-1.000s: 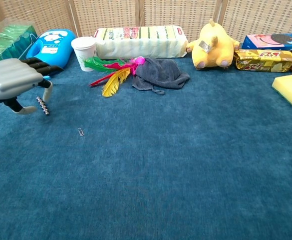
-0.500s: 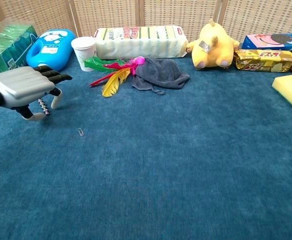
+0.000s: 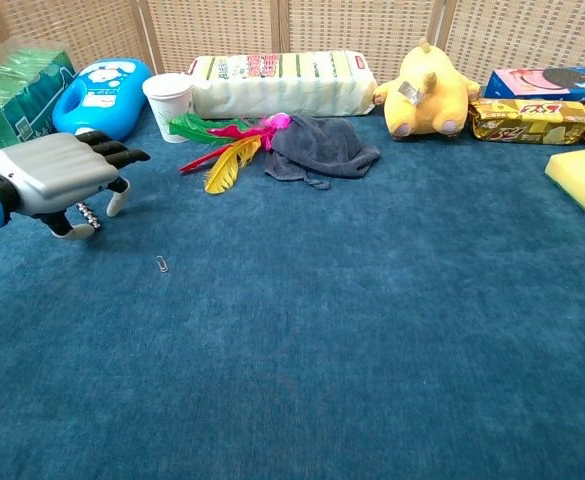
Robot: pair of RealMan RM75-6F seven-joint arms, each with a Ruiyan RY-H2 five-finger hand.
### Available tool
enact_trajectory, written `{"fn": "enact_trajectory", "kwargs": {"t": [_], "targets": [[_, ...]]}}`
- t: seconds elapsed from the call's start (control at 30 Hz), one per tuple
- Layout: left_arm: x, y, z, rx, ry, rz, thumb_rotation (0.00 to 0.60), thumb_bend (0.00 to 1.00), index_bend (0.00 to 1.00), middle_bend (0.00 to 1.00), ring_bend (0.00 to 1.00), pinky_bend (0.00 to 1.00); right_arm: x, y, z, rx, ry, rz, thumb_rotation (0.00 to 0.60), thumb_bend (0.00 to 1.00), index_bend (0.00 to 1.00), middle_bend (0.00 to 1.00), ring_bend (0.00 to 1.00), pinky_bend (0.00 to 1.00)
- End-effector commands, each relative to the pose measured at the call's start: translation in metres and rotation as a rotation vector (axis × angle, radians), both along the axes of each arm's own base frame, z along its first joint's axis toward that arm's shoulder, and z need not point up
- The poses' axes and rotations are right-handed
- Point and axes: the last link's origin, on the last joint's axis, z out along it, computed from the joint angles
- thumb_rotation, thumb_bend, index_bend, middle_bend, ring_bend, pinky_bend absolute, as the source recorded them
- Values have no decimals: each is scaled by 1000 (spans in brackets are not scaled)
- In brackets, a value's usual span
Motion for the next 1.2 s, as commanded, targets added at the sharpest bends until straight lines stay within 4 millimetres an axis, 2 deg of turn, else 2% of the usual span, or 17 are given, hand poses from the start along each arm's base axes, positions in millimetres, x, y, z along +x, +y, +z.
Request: {"fn": "enact_trajectory", "kwargs": {"t": [0.03,0.53,0.8,1.2], "targets": [[2,0,-2,-3,-1,3,600,589,440,0,0,0,0,0,0,1,-2,2,600,0,0,0,0,0],[1,-1,-2,5,31,6,600,648,514,0,0,0,1,1,2,2,-19,9,600,0,0,0,0,0],[-1,-1,-2,11,62,5,600,748,515,0,0,0,2,1,3,8,-31,10,600,0,0,0,0,0],[-2,-1,3,25,96,-1,600,754,515,0,0,0,2,2,3,13,-36,11,600,0,0,0,0,0]]}}
